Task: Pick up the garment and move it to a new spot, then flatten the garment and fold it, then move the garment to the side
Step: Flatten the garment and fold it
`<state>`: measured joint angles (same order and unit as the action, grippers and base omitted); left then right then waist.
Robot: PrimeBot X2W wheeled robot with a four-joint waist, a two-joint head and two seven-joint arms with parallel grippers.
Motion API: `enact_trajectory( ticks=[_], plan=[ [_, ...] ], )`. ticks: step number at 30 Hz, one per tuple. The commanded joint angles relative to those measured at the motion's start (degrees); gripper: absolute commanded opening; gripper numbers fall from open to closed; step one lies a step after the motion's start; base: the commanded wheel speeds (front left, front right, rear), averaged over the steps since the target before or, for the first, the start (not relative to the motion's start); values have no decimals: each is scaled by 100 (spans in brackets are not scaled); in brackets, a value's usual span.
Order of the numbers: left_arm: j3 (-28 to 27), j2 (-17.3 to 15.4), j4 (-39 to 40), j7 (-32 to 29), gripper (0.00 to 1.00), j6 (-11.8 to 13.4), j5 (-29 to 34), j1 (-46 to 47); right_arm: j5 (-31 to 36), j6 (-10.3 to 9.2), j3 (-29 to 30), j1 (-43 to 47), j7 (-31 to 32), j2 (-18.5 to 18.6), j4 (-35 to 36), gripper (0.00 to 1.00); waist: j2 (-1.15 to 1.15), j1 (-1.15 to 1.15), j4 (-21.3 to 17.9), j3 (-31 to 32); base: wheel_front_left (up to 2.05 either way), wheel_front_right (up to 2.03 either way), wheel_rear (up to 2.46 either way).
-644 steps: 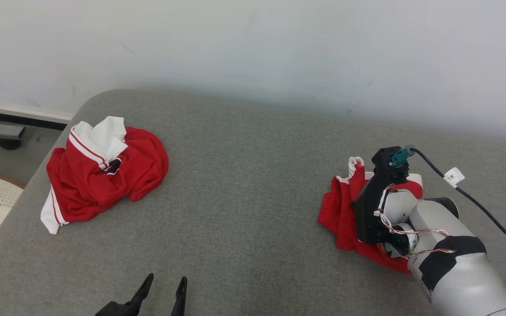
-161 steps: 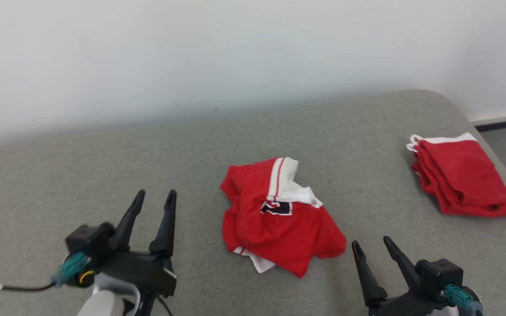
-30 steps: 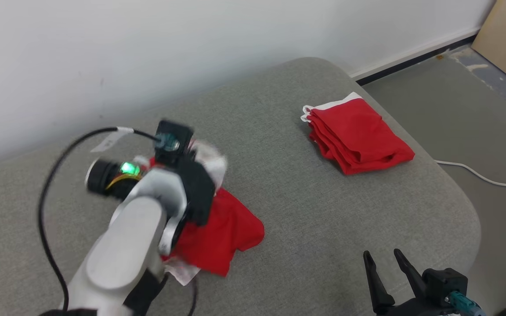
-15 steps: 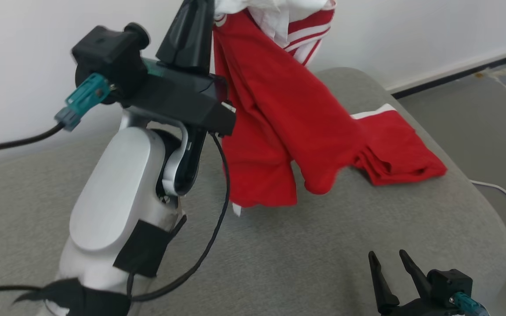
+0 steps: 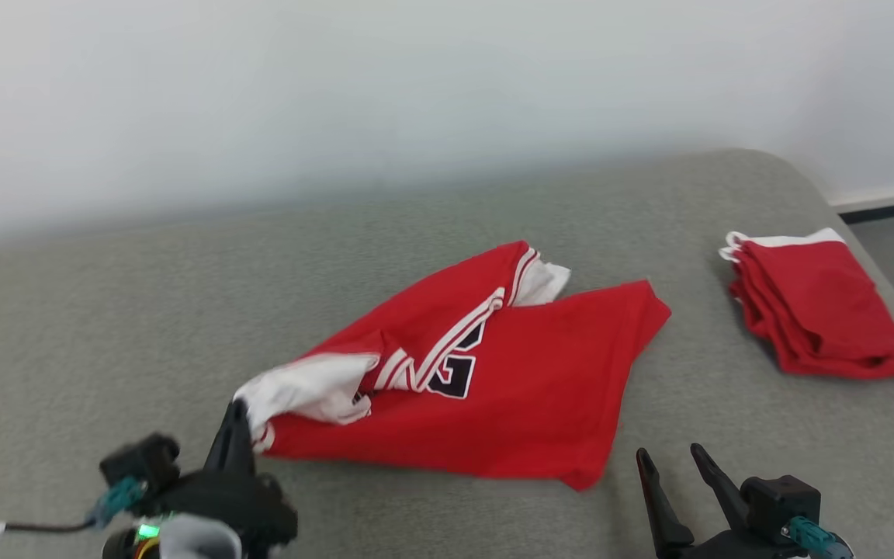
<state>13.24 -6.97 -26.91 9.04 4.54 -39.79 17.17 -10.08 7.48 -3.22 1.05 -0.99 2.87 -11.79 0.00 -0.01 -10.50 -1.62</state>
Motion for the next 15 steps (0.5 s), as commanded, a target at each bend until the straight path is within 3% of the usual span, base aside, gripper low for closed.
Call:
enact_trajectory(
  ticks=[1,4,5,6,9,15],
  plan=[
    [-69,-34,-65,87,0,17,-94,-190,0,5,8,-44,2,3,5,100,0,1,320,30,0,0,0],
    [-150,-60,-251,28,0,20,-196,-458,5,5,11,-14,-5,1,-34,100,0,1,413,53,0,0,0],
    [-148,-61,-307,-42,18,14,-244,-517,9,5,7,-4,1,0,-49,100,0,1,434,63,0,0,0],
    [-163,-81,-331,-101,100,18,-279,-552,14,5,2,4,7,1,-60,100,0,1,446,72,0,0,0],
    [-244,-198,-308,-131,100,93,-320,-630,26,5,11,13,6,2,-78,100,0,1,465,108,0,0,0],
    [-321,-572,176,-237,100,574,-25,-593,16,5,-60,4,35,3,-59,100,0,1,341,174,0,0,0]
  ],
)
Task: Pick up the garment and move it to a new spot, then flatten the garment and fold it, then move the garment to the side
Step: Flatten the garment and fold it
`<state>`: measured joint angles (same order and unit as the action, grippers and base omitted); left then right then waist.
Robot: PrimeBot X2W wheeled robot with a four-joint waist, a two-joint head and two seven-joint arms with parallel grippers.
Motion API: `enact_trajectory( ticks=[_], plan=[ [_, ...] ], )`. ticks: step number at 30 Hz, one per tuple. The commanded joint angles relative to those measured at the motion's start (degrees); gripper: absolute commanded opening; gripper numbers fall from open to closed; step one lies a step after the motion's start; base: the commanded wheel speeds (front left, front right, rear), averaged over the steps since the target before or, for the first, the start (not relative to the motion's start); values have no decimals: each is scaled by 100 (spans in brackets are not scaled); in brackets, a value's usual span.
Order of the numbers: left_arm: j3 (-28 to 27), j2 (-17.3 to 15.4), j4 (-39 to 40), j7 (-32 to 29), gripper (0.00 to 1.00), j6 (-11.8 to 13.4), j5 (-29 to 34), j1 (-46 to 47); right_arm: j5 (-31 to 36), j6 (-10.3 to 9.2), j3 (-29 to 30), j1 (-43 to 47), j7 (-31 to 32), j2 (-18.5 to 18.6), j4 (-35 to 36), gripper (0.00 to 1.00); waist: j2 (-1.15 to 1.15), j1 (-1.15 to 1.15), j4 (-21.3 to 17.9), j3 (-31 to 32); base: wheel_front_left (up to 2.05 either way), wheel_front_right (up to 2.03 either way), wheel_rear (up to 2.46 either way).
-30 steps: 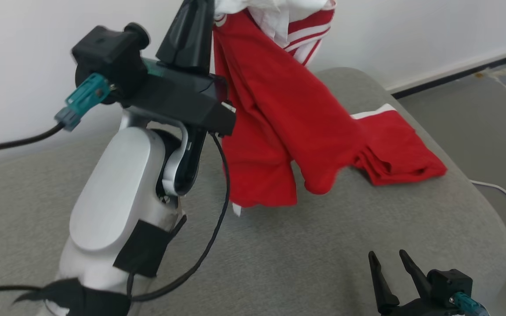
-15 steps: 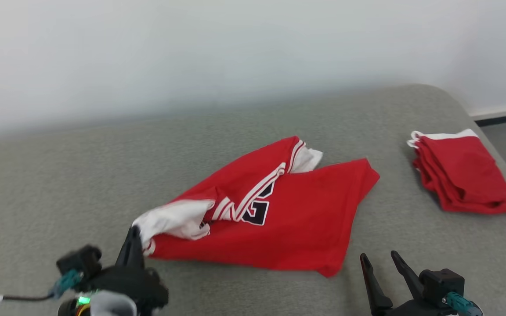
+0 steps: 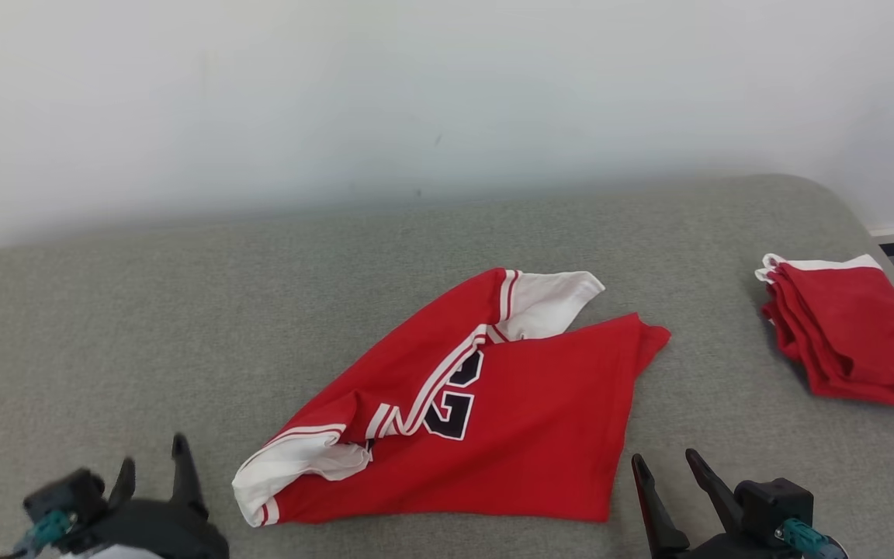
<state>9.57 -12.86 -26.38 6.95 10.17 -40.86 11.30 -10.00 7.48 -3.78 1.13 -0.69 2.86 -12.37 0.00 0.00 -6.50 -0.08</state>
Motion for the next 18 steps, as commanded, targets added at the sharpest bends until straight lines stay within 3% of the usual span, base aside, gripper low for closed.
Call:
enact_trajectory(
  ticks=[1,5,10,18],
  plan=[
    [86,2,306,-84,100,9,95,43,-4,5,0,10,-1,5,0,100,0,0,-88,27,0,0,0],
    [340,-76,808,-419,100,-57,200,264,-27,5,-21,59,2,1,21,100,0,0,-218,27,0,0,0],
    [1039,165,1245,-1337,100,-190,301,773,-52,5,-51,-18,-26,4,13,100,0,0,-599,-13,0,0,0],
    [1816,263,697,-2159,100,-6,923,1556,-114,6,-101,-96,-122,1,-80,100,0,0,-1493,-218,0,0,0]
  ],
)
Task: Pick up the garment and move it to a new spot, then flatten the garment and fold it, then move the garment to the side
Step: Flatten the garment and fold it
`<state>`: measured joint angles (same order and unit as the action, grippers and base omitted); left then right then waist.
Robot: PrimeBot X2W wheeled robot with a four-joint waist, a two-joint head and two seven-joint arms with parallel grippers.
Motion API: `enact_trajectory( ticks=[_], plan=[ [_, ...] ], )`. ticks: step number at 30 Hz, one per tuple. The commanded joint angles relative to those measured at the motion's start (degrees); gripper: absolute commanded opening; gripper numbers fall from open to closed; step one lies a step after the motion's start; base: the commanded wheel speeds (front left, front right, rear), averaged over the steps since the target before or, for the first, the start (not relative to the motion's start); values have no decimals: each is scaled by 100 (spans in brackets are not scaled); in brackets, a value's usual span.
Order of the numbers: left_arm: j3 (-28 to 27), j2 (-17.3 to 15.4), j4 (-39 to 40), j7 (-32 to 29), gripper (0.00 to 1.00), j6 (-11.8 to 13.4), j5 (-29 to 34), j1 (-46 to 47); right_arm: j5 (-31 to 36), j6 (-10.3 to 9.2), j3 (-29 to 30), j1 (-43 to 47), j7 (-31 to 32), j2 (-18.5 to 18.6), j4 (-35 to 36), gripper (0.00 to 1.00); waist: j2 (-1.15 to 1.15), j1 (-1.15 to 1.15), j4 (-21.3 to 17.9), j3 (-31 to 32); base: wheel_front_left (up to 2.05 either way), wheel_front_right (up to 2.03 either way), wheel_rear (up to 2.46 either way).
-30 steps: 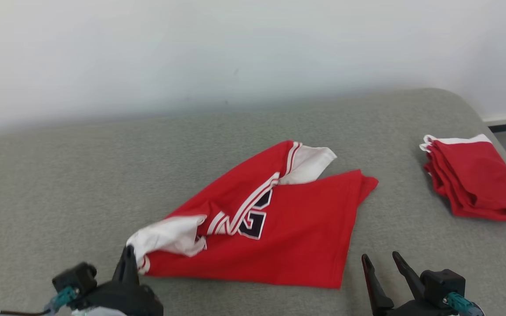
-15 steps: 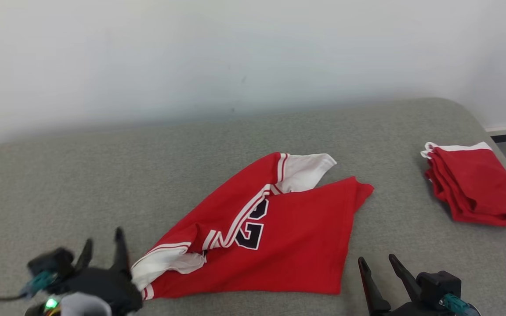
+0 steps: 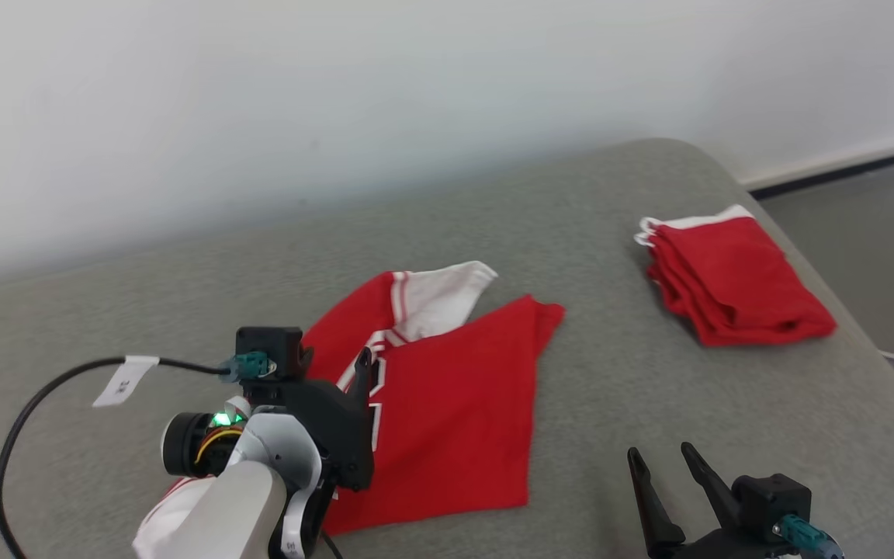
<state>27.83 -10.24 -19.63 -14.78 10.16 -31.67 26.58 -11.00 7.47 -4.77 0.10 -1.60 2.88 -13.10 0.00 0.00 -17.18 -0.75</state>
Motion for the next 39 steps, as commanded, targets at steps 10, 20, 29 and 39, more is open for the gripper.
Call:
enact_trajectory(
  ticks=[10,20,29,39],
  plan=[
    [112,-87,-838,-128,100,239,335,668,-214,6,-18,-147,-293,-2,-205,100,0,0,-1276,-579,0,0,0],
    [124,-358,-1519,205,0,444,623,891,-285,6,19,-261,-484,-1,-449,100,0,0,-1283,-646,0,0,0],
    [-289,-387,-1489,768,0,414,270,865,-214,6,30,-299,-486,1,-504,100,0,0,-772,-575,0,0,0],
    [-1406,-670,-66,989,0,514,-793,38,-53,6,150,-123,-348,1,-389,100,0,0,-68,-289,0,0,0]
  ],
)
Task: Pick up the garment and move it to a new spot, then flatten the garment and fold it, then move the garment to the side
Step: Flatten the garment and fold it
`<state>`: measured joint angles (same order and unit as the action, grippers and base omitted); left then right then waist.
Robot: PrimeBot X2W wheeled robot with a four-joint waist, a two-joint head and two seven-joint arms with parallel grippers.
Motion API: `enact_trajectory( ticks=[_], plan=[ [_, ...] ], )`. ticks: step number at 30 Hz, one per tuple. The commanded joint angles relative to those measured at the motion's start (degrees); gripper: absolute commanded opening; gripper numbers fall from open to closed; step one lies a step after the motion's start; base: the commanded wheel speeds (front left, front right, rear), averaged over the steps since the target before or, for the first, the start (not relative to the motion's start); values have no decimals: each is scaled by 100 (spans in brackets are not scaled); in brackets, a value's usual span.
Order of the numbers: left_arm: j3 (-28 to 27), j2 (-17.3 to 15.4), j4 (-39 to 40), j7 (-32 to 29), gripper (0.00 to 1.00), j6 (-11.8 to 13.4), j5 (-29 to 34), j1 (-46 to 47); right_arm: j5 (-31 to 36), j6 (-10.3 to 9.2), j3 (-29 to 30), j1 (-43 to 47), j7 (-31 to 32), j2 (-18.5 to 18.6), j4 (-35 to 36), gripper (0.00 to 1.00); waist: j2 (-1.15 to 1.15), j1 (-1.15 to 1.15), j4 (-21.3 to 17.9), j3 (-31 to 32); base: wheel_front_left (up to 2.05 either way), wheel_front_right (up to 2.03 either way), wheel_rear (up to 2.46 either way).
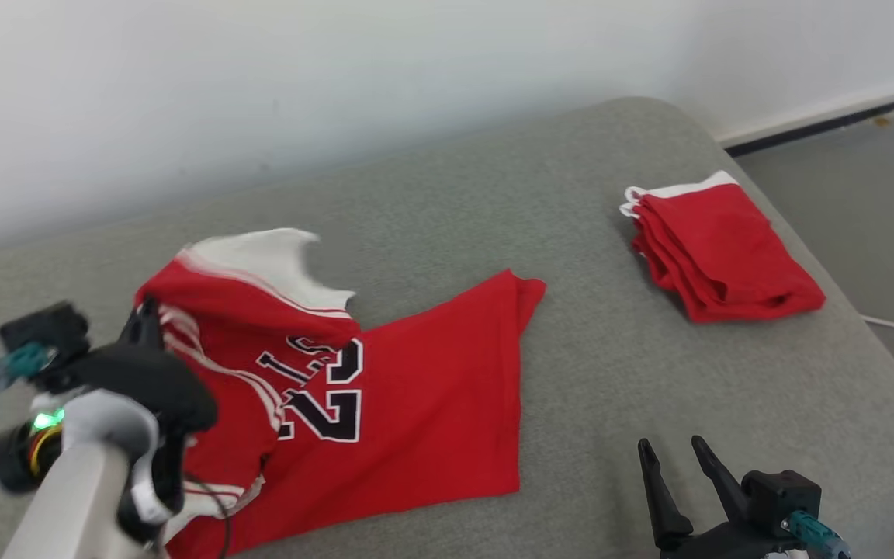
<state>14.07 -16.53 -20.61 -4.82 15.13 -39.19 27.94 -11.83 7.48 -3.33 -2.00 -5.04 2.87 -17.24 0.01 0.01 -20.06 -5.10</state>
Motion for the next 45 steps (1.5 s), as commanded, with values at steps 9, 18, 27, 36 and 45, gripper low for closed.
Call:
enact_trajectory(
  ticks=[9,18,27,36,45],
  plan=[
    [-486,-106,1156,-617,0,279,-879,-1996,102,6,82,210,170,4,255,100,-1,-1,647,187,0,0,0],
    [-419,256,1166,-585,0,225,-1202,-2908,230,5,99,231,356,2,497,100,-1,-1,890,236,0,0,0],
    [-396,206,1286,153,100,-177,-921,-2931,431,5,156,194,652,42,744,100,-1,-1,1050,310,0,0,0],
    [-81,-98,1566,1405,100,-660,44,-2853,129,5,-47,-577,1874,283,577,100,-1,-1,1265,273,0,0,0],
    [352,-304,1769,1828,100,-877,841,-2624,-49,6,189,-1742,3517,215,-310,100,-1,-1,1805,-93,0,0,0]
  ],
)
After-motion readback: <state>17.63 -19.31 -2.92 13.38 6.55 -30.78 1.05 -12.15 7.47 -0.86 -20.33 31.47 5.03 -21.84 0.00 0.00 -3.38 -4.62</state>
